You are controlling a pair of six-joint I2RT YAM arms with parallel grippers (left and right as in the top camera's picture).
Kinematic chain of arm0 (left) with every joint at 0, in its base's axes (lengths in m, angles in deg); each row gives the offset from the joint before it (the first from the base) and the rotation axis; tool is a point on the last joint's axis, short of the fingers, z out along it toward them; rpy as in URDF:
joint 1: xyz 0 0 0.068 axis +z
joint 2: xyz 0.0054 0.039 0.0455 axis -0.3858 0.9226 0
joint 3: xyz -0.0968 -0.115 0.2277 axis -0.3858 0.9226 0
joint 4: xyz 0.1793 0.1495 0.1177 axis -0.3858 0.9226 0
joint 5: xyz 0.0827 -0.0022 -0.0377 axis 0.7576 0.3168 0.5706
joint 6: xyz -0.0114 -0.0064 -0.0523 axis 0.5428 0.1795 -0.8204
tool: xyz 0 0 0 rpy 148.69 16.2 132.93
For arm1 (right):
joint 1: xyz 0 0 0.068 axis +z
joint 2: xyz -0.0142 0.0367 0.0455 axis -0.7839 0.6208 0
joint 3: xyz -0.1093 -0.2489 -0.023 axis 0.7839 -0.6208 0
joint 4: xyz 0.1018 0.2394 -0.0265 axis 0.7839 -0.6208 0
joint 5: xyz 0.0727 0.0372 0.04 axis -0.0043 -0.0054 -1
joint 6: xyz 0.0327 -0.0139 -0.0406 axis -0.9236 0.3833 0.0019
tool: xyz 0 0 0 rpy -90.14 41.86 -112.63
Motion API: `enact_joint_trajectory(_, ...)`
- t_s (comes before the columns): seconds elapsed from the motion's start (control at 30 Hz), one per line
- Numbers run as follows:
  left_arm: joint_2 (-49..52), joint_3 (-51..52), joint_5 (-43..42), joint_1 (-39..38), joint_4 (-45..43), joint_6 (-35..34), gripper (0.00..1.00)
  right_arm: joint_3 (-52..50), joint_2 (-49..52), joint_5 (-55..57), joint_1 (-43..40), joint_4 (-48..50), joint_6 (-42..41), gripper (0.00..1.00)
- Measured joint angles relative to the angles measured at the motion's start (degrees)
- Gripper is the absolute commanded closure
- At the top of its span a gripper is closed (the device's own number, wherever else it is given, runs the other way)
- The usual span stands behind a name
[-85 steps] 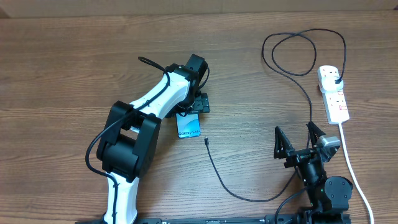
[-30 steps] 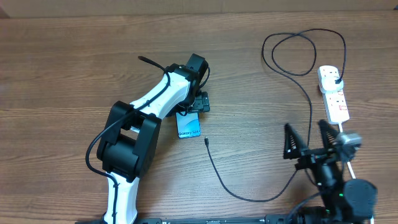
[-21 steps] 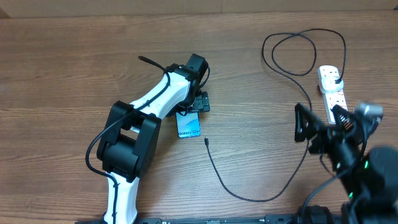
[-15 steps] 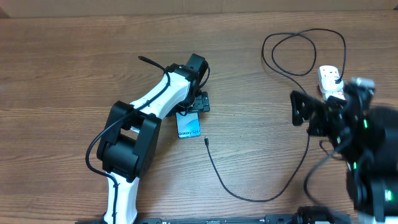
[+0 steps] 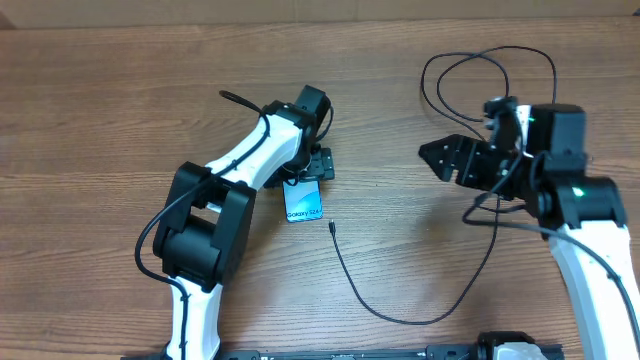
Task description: Plug charger to phone and switch on socket
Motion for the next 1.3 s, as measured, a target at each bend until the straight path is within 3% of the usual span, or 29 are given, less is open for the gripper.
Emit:
enact_joint_trajectory(0.13, -0.09, -0.04, -1.95, 1.16, 0.46, 0.83, 0.13, 0.0, 3.54, -0.74, 2.6, 0.04, -0.09, 0.2)
enact_joint_trajectory(0.63, -0.15, -0.09, -2.58, 1.29, 0.85, 1.09, 0.17, -0.22, 15.65, -0.66, 9.64, 2.51, -0.09, 0.17)
enact_joint_trajectory(0.73, -0.17, -0.11, -2.62, 1.29, 0.85, 1.2, 0.2, -1.29, 16.48, -0.46, 11.41, 4.81, -0.04, 0.12)
enact_joint_trajectory(1.0, -0.17, -0.13, -2.89, 1.33, 1.07, 1.29, 0.13, -8.92, 16.57, 3.21, 15.1, 15.65, -5.88, 0.02)
enact_joint_trajectory(1.3, -0.17, -0.13, -3.28, 1.33, 1.07, 1.29, 0.09, -16.55, 17.62, 4.13, 19.02, 31.04, -12.07, 0.02)
